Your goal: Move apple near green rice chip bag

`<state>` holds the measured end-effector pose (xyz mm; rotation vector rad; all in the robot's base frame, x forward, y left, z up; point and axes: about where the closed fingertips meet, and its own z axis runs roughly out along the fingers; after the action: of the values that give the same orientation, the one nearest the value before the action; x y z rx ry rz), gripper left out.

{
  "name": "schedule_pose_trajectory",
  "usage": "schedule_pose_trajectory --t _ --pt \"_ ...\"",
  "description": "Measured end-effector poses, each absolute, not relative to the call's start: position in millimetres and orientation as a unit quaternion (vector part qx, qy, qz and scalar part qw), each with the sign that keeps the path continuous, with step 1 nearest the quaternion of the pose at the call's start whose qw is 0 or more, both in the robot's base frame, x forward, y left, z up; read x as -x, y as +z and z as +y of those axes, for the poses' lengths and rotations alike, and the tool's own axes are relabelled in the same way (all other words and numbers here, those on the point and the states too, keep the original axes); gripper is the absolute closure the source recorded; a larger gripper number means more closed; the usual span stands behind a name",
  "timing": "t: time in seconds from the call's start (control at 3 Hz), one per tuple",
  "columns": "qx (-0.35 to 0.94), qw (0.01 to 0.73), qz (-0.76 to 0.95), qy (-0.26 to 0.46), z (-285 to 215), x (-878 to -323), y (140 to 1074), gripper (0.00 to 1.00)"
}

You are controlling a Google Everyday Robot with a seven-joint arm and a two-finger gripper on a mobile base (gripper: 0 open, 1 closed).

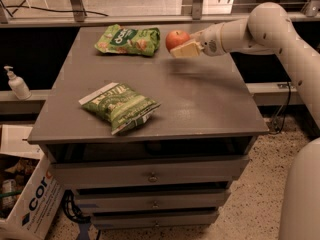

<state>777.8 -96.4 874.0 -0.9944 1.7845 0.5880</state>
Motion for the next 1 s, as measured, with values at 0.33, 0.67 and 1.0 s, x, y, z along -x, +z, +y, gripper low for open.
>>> schedule_pose_trajectory --t 0.33,0.67,1.0 --pt "0.421 0.490 0.723 0.245 -75.6 -785.4 864.9 1.00" --pt "0.428 0.495 0.717 0.239 -57.6 -799.3 850.8 1.00" --pt "0.429 0.503 0.713 0.233 -40.9 -815.6 841.2 1.00"
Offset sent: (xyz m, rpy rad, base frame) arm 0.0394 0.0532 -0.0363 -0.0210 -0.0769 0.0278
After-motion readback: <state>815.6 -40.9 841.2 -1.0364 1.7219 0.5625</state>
